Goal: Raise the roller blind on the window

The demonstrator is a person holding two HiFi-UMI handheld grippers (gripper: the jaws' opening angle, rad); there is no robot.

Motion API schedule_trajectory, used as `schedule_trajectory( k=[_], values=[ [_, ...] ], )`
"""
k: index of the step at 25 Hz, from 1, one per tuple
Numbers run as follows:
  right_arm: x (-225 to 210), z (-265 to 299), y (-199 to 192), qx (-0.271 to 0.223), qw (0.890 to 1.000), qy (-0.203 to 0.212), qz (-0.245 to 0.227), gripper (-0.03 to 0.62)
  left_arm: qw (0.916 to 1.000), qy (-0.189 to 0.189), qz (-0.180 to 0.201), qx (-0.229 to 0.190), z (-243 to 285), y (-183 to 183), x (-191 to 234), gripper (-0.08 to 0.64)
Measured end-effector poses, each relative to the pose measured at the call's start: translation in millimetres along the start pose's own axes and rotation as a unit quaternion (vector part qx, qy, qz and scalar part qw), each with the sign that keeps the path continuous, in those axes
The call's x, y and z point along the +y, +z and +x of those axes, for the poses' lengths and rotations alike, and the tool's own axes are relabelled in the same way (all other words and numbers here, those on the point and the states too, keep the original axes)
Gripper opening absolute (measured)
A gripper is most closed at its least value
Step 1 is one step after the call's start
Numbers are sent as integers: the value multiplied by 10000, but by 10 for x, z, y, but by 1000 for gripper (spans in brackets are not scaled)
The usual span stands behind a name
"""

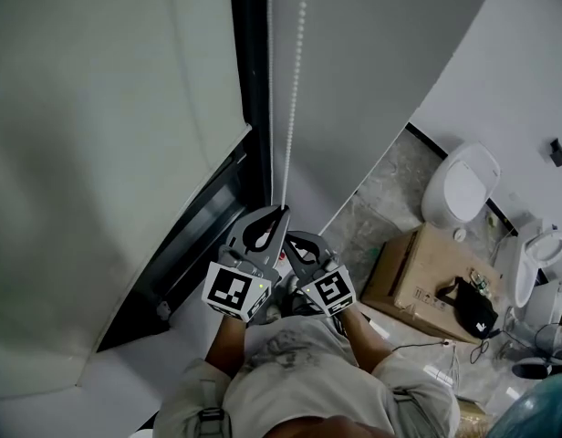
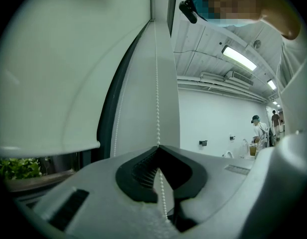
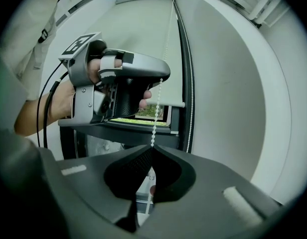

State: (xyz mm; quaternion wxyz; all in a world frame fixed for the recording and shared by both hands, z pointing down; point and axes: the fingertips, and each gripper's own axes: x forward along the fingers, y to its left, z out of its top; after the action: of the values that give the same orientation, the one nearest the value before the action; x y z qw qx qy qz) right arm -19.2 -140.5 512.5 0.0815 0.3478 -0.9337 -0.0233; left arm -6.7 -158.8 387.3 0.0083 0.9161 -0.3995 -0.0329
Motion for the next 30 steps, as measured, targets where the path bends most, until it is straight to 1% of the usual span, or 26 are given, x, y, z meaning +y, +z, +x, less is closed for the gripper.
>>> schedule_trajectory(
  k=[3, 8, 18, 25, 30],
  values=[
    [23, 8, -143, 162, 9999, 26, 41, 12, 9999, 60, -20, 127, -16, -146, -5, 9],
    [96, -1, -382, 373, 9989, 71, 279, 12, 9993, 125, -109, 346, -62, -408, -16, 9],
    [181, -19, -766, 790, 9960, 160, 389, 12, 9969, 170, -193, 749, -94, -808, -32, 9],
    [205, -33, -942, 1061, 9931, 212, 463, 12, 9954, 125, -280, 910, -67, -997, -49, 11],
    [148, -108, -909, 1041, 9939, 109, 346, 17, 9953, 162, -246, 922, -71, -999, -34, 11]
  ],
)
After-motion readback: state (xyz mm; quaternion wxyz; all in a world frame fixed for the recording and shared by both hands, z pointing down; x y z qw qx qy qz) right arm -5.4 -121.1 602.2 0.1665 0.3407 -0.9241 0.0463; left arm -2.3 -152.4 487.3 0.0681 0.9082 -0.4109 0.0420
